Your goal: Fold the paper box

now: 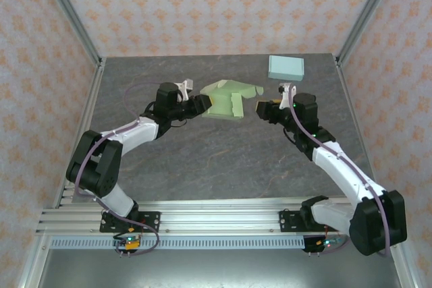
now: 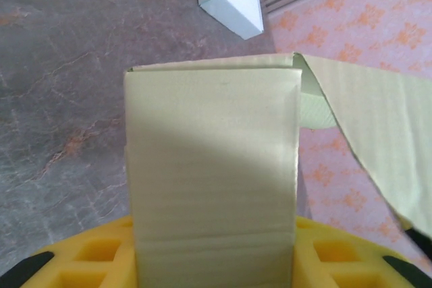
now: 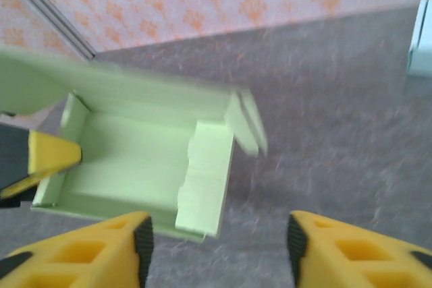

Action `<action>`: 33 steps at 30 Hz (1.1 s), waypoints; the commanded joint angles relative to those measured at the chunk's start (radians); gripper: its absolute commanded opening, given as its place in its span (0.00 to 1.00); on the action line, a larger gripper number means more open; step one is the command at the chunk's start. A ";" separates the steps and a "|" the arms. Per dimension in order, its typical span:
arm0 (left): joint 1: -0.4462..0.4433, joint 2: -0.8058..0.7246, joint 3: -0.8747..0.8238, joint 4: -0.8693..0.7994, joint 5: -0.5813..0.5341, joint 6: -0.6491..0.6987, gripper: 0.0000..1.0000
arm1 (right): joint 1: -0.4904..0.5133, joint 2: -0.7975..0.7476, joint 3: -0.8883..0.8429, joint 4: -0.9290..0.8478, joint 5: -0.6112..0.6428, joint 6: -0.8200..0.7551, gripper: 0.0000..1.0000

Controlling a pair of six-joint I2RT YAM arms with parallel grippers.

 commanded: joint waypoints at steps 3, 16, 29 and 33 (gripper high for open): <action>0.005 0.003 0.044 -0.011 0.021 -0.103 0.39 | 0.108 0.119 0.006 0.056 -0.024 0.103 0.50; -0.001 -0.039 0.037 -0.018 0.083 -0.059 0.39 | 0.108 0.461 0.284 0.012 0.074 0.177 0.48; -0.001 -0.094 0.015 0.051 0.078 -0.039 0.37 | 0.109 0.517 0.341 -0.087 0.118 0.163 0.51; -0.001 -0.103 0.020 0.018 0.075 -0.016 0.37 | 0.097 0.500 0.329 -0.070 0.052 0.180 0.50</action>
